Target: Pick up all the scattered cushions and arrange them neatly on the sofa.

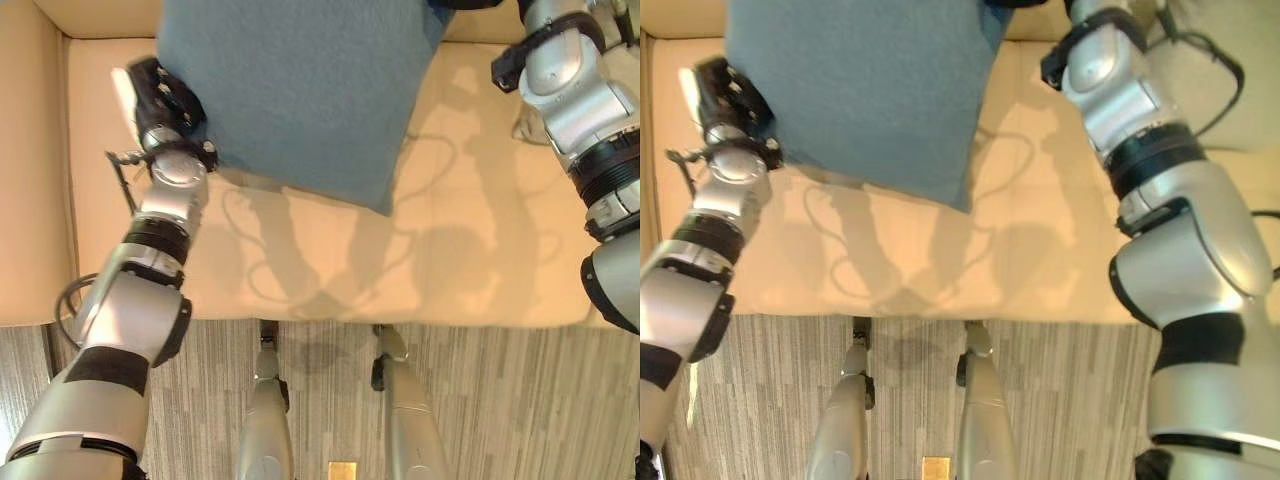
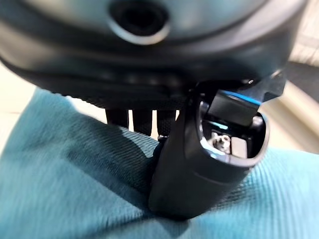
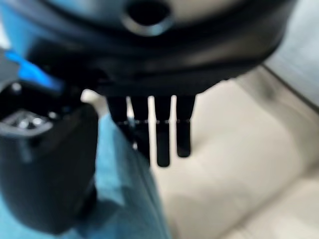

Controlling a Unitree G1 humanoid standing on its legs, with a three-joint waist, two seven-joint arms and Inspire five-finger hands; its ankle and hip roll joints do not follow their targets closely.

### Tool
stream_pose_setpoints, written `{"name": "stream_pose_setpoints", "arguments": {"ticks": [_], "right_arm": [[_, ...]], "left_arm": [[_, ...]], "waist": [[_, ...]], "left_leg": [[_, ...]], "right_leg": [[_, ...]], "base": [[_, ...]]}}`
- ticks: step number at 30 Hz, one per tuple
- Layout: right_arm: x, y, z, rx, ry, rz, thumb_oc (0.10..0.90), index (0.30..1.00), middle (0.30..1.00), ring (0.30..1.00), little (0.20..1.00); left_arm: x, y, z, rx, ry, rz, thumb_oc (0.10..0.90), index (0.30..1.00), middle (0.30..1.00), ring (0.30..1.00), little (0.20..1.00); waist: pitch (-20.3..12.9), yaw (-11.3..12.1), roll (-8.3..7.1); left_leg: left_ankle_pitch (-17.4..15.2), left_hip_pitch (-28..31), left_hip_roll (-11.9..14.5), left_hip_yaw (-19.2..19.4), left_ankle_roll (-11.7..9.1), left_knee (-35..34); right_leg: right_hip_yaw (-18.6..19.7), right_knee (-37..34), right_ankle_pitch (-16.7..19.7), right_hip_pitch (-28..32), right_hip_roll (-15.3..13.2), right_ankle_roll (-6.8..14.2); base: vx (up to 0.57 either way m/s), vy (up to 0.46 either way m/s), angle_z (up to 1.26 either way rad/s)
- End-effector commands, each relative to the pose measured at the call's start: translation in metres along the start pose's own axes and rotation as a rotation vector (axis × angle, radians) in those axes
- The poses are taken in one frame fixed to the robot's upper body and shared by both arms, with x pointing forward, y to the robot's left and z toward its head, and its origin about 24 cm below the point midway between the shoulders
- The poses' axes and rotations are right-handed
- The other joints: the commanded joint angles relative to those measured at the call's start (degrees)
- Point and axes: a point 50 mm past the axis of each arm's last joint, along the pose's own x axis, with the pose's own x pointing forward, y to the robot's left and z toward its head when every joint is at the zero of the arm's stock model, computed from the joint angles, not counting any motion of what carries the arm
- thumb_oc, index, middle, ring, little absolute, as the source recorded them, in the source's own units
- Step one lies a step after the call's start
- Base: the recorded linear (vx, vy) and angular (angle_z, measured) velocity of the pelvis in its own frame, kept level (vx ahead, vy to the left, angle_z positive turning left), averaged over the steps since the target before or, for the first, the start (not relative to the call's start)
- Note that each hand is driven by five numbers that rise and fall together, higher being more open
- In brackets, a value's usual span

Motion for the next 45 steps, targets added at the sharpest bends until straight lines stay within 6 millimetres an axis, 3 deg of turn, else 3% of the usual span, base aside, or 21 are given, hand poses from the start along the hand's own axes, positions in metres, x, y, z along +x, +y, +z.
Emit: {"name": "stream_pose_setpoints", "arguments": {"ticks": [1,2,4,10,15,17,19,23,24,26,27,28,30,34,35,37,38,40,41,43,45], "right_arm": [[0.008,-0.012,0.037,0.205,-0.079,-0.102,0.800,0.900,0.900,0.900,0.900],[0.008,-0.008,0.045,0.301,-0.085,-0.110,0.800,0.900,0.900,0.900,0.900],[0.008,-0.006,0.050,0.361,-0.083,-0.105,0.800,0.900,0.900,0.900,0.900],[0.003,0.013,0.058,0.480,-0.090,-0.035,0.800,0.900,0.900,0.900,0.900],[-0.001,0.022,0.062,0.495,-0.116,0.001,0.800,0.900,0.900,0.900,0.900],[-0.005,0.025,0.057,0.564,-0.113,0.000,0.800,0.900,0.900,0.900,0.900],[-0.009,0.023,0.058,0.601,-0.150,0.000,0.800,0.900,0.900,0.900,0.900],[-0.020,0.026,0.059,0.470,-0.252,0.047,0.800,0.900,0.900,0.900,0.900],[-0.026,0.024,0.054,0.307,-0.308,0.036,0.800,0.900,0.900,0.900,0.900],[-0.027,0.018,0.046,0.226,-0.316,-0.005,0.800,0.900,0.900,0.900,0.900],[-0.026,0.002,0.034,0.108,-0.316,-0.092,0.800,0.900,0.900,0.900,0.900],[-0.026,0.002,0.034,0.108,-0.315,-0.092,0.800,0.900,0.900,0.900,0.900],[-0.024,-0.010,0.009,0.139,-0.222,-0.114,0.800,0.900,0.900,0.900,0.900],[-0.035,0.014,-0.013,0.271,-0.131,-0.049,0.800,0.900,0.900,0.900,0.900],[-0.044,0.032,-0.026,0.369,-0.068,-0.018,0.800,0.900,0.900,0.900,0.900],[-0.047,0.037,-0.032,0.400,-0.038,-0.005,0.800,0.900,0.900,0.900,0.900],[-0.052,0.051,-0.040,0.450,0.014,0.029,0.800,0.900,0.900,0.900,0.900],[-0.056,0.058,-0.046,0.466,0.046,0.046,0.800,0.900,0.900,0.900,0.900],[-0.064,0.075,-0.056,0.499,0.110,0.090,0.800,0.900,0.900,0.900,0.900],[-0.071,0.086,-0.068,0.512,0.171,0.119,0.800,0.900,0.900,0.900,0.900],[-0.073,0.089,-0.073,0.514,0.196,0.134,0.800,0.900,0.900,0.900,0.900]], "left_arm": [[0.014,0.026,0.026,0.146,-0.070,0.113,0.800,0.900,0.900,0.900,0.900],[0.012,0.030,0.003,0.188,0.021,0.113,0.800,0.900,0.900,0.900,0.900],[0.010,0.034,-0.017,0.296,0.086,0.098,0.800,0.900,0.900,0.900,0.900],[0.011,0.044,-0.027,0.445,0.105,0.102,0.800,0.900,0.900,0.900,0.900],[0.023,0.065,0.001,0.368,0.067,0.165,0.800,0.900,0.900,0.900,0.900],[0.028,0.071,0.026,0.312,-0.002,0.192,0.800,0.900,0.900,0.900,0.900],[0.029,0.071,0.035,0.261,-0.034,0.189,0.800,0.900,0.900,0.900,0.900],[0.028,0.065,0.045,0.275,-0.108,0.157,0.800,0.900,0.900,0.900,0.900],[0.027,0.064,0.046,0.295,-0.132,0.151,0.800,0.900,0.900,0.900,0.900],[0.027,0.063,0.044,0.310,-0.141,0.150,0.800,0.900,0.900,0.900,0.900],[0.025,0.058,0.039,0.312,-0.141,0.133,0.800,0.900,0.900,0.900,0.900],[0.025,0.058,0.039,0.312,-0.141,0.133,0.800,0.900,0.900,0.900,0.900],[0.022,0.048,0.024,0.204,-0.067,0.063,0.800,0.900,0.900,0.900,0.900],[0.019,0.036,0.023,0.194,-0.046,0.027,0.800,0.900,0.900,0.900,0.900],[0.018,0.033,0.026,0.173,-0.044,0.023,0.800,0.900,0.900,0.900,0.900],[0.018,0.032,0.029,0.160,-0.051,0.020,0.800,0.900,0.900,0.900,0.900],[0.017,0.027,0.038,0.136,-0.074,0.001,0.800,0.900,0.900,0.900,0.900],[0.017,0.025,0.039,0.125,-0.077,-0.009,0.800,0.900,0.900,0.900,0.900],[0.015,0.018,0.044,0.079,-0.082,-0.047,0.800,0.900,0.900,0.900,0.900],[0.013,0.013,0.050,0.010,-0.095,-0.091,0.800,0.900,0.900,0.900,0.900],[0.013,0.011,0.052,-0.029,-0.091,-0.119,0.800,0.900,0.900,0.900,0.900]], "waist": [[-6.3,2.2,-1.79],[-5.8,2.0,-2.67],[-5.4,2.0,-3.13],[-5.3,1.9,-4.37],[-5.0,1.8,-4.66],[-4.8,1.8,-4.29],[-4.5,1.8,-4.04],[-4.1,1.5,-4.13],[-3.8,1.1,-4.05],[-3.7,1.0,-3.93],[-3.3,0.9,-3.55],[-3.4,0.9,-3.57],[-3.0,1.0,-3.02],[-2.8,0.1,-3.03],[-2.5,-0.2,-2.60],[-2.5,-0.2,-2.60],[-2.3,-0.4,-1.99],[-2.3,-0.4,-1.81],[-1.9,-0.5,-1.25],[-1.4,-0.4,-0.50],[-1.2,-0.5,-0.26]], "left_leg": [[-0.5,6.0,3.9,1.6,-2.5,-6.3],[-0.5,5.4,4.0,1.8,-2.5,-6.2],[-0.6,4.8,4.1,1.7,-2.5,-5.8],[-1.7,4.9,4.5,1.9,-2.4,-4.4],[-2.4,5.4,4.7,1.5,-2.2,-3.6],[-2.9,5.9,4.8,1.2,-2.0,-3.0],[-3.5,6.3,4.8,1.0,-1.8,-2.3],[-3.8,6.5,4.8,0.5,-1.5,-1.1],[-4.2,6.7,5.0,0.3,-1.4,-0.5],[-4.3,6.7,5.0,0.2,-1.3,-0.3],[-4.4,6.8,5.0,-0.1,-1.2,-0.1],[-4.4,6.7,5.0,-0.1,-1.2,-0.1],[-4.7,7.1,4.9,-0.3,-1.1,-0.2],[-4.0,7.5,4.7,-0.2,-0.9,-0.8],[-4.5,8.1,4.8,0.0,-0.9,-0.9],[-4.1,7.9,4.6,0.0,-0.8,-1.0],[-4.2,8.2,4.5,0.3,-0.7,-1.0],[-4.3,8.3,4.5,0.4,-0.7,-0.9],[-4.3,8.3,4.4,0.5,-0.7,-0.5],[-4.7,8.2,4.5,0.6,-0.7,0.1],[-4.3,7.8,4.3,0.5,-0.6,0.2]], "right_leg": [[1.8,6.2,-9.1,-0.3,-1.8,9.3],[1.9,5.9,-8.8,-0.6,-1.8,9.2],[1.9,5.7,-8.5,-0.8,-1.8,9.2],[2.3,4.9,-8.0,-0.1,-1.7,9.1],[2.5,4.3,-7.9,1.0,-1.7,9.0],[2.4,4.6,-8.2,1.9,-1.7,8.9],[2.3,4.8,-8.7,2.6,-1.6,8.8],[2.1,5.3,-8.9,3.2,-1.7,8.6],[2.1,5.8,-9.3,3.5,-1.5,8.6],[2.0,6.1,-9.5,3.5,-1.5,8.6],[1.7,6.4,-9.9,3.8,-1.5,8.6],[1.6,6.4,-9.8,3.8,-1.6,8.6],[1.5,6.7,-10.4,4.6,-1.6,8.6],[1.7,6.5,-10.1,4.9,-1.8,8.5],[1.9,6.8,-10.4,5.2,-1.6,8.5],[2.0,6.6,-10.0,5.0,-1.8,8.6],[2.2,6.5,-9.9,5.0,-2.0,8.7],[2.3,6.5,-9.9,5.0,-2.0,8.7],[2.6,6.6,-9.8,4.9,-2.0,8.7],[2.6,7.2,-10.2,4.8,-2.0,8.7],[2.6,7.2,-9.9,4.5,-2.1,8.7]], "base": [[-0.03,0.009,-0.15],[-0.04,0.020,-0.49],[-0.05,0.018,-0.30],[-0.02,0.012,0.13],[-0.03,0.003,-0.05],[-0.01,0.007,-0.10],[0.00,-0.005,0.02],[0.00,0.000,0.00],[0.00,0.000,0.00],[-0.02,-0.004,0.06],[-0.03,0.003,0.04],[0.00,0.000,0.00],[0.00,-0.010,0.03],[-0.02,0.009,0.12],[-0.03,0.025,0.05],[-0.02,0.014,-0.01],[-0.04,0.028,-0.02],[-0.02,0.029,-0.04],[-0.02,0.024,-0.05],[-0.03,0.023,-0.07],[-0.04,0.014,-0.08]]}}
